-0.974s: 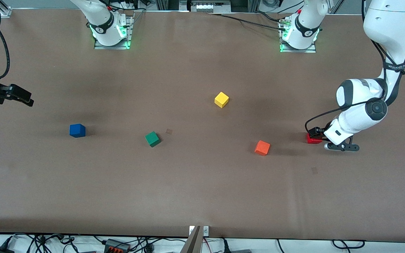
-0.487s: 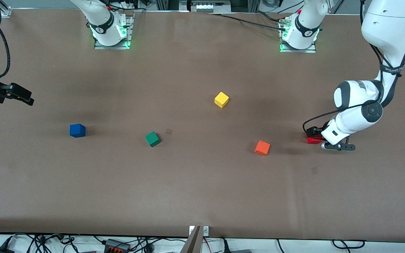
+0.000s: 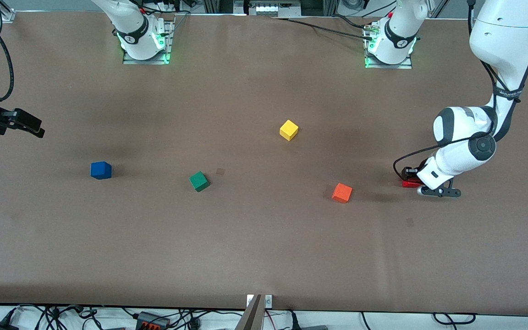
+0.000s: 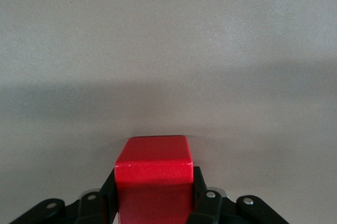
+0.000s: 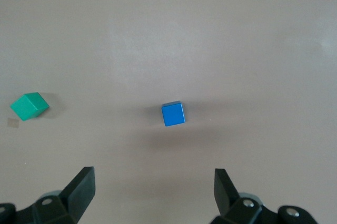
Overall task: Pass red block to right arm, stack on blue
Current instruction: 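Close the left gripper on the red cube, then lift the red cube with the left gripper while the right gripper advances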
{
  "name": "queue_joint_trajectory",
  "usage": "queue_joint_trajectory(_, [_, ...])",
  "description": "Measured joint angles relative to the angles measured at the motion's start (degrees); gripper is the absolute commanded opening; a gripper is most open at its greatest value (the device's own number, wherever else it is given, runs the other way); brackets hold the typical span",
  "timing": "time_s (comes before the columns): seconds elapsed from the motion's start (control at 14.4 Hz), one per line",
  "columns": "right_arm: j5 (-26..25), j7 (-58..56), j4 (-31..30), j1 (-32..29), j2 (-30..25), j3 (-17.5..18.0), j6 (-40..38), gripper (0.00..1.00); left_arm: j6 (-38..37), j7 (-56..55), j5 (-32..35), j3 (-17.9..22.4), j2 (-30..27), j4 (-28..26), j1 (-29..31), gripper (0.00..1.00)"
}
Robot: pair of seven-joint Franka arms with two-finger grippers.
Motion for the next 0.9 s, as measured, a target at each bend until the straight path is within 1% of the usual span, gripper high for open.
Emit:
queue_joint_trajectory(0.21, [0.00,0.00,1.67,-0.03,0.00,-0.04,0.04,1.00,-0.71,0.04,0.00,-0.28,-0.01,0.53,-0.15,0.25])
queue_joint_trajectory(0.42, [0.00,-0.03,1.99,-0.01,0.25,-0.03,-0.01,1.00,-8.10,2.92,-0.07,-1.33,-0.51,4.75,0.20,0.25])
queue_joint_trajectory(0.63, [0.00,-0.05,1.99,0.04,0.75,0.00,-0.08,1.00,-14.90,8.08,-0.17,-3.58,-1.56,9.24,0.93,0.25])
queue_joint_trajectory(0.7, [0.00,-0.05,1.99,0.04,0.77,-0.01,-0.08,1.00,-16.88,10.99,-0.87,-4.14,-2.12,10.16,1.19,0.26])
queue_joint_trajectory(0.77, [0.00,-0.05,2.00,0.04,0.76,0.00,-0.08,1.00,-19.62,14.12,-2.93,-4.54,-2.65,11.33,1.46,0.25])
queue_joint_trajectory(0.9, [0.00,-0.05,2.00,0.04,0.76,-0.01,-0.08,1.00,-26.89,20.28,-8.89,-4.71,-3.22,15.04,1.72,0.25])
